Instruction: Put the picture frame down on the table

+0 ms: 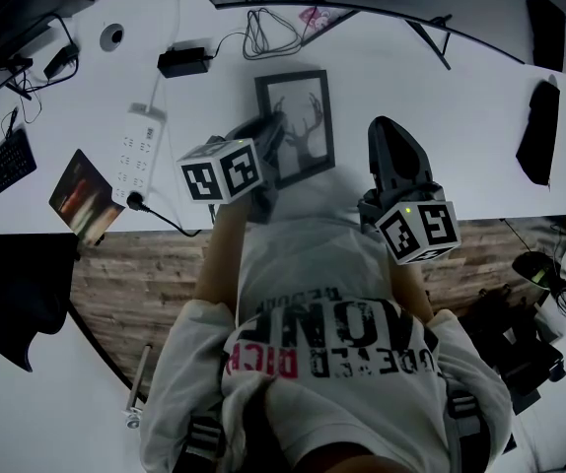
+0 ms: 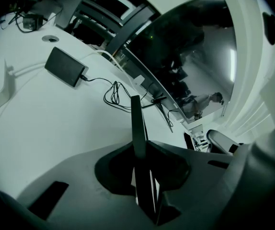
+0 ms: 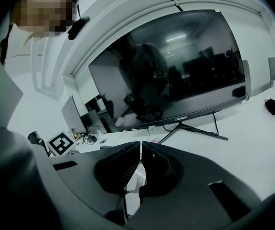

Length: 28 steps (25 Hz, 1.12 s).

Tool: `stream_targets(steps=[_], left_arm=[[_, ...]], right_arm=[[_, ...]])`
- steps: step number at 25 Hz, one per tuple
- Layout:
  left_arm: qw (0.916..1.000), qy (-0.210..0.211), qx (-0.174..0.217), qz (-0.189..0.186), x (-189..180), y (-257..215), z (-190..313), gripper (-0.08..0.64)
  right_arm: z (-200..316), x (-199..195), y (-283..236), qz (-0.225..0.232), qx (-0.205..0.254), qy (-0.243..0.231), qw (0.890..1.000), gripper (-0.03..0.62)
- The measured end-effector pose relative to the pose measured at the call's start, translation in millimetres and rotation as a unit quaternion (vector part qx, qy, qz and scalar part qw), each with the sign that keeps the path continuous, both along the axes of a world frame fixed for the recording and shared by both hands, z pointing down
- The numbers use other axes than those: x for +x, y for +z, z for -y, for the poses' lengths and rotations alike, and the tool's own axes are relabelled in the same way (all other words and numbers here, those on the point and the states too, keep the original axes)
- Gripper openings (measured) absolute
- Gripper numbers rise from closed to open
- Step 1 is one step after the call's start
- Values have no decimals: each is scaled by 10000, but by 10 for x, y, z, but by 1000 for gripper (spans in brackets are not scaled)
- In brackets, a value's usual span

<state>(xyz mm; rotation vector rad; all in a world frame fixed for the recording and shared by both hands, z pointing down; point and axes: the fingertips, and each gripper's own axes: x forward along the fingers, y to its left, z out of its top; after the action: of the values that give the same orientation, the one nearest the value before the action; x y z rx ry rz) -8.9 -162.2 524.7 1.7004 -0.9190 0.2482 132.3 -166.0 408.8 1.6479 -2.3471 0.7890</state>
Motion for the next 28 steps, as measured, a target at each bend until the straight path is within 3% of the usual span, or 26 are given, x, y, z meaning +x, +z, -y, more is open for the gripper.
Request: stream_targets(steps=[11,28], left_arm=[[9999,-34,-62,133,-58,69,-25,58],[9954,196,255,904,-141,194,-39,114]], right_arm=[[1,-32,-15,2,19,-45,10000,8],[-11,-41,-31,-8,22,-76,10000,8]])
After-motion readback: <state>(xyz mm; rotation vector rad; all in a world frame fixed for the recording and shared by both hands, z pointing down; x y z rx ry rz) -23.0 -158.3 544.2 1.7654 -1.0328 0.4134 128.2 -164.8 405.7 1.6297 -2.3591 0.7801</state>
